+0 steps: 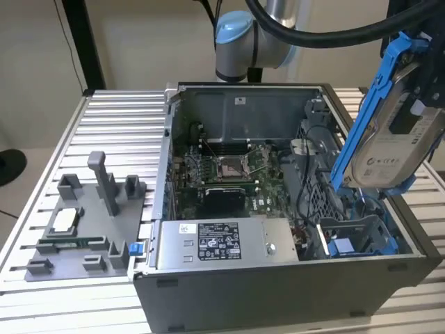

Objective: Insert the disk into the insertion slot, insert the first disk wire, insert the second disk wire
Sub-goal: 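Insert the disk into the insertion slot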

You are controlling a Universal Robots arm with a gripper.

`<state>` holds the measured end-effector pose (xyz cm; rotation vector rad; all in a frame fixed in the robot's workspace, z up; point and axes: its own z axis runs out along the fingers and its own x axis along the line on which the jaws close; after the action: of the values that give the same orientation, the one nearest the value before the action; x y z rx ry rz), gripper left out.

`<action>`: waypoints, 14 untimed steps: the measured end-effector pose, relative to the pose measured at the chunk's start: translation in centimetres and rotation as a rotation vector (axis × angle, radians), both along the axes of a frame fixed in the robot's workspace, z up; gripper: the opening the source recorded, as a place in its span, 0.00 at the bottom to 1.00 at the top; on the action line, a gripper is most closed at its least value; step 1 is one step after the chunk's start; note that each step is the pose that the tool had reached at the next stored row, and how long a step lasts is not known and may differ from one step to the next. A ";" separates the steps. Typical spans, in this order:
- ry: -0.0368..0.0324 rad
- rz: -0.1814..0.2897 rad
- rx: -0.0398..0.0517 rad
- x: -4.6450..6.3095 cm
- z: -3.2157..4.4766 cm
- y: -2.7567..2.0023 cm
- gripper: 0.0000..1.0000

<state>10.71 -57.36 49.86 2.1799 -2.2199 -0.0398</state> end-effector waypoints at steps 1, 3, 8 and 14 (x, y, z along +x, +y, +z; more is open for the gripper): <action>0.0000 0.000 0.0001 0.0 -0.05 -0.01 0.00; 0.0000 0.000 0.0000 0.0 -0.24 -0.03 0.00; 0.0000 0.000 0.0003 0.1 -1.06 -0.03 0.00; 0.0000 0.000 0.0001 0.5 -1.98 -0.03 0.00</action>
<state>11.20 -57.39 47.87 2.1800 -2.2200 -0.0399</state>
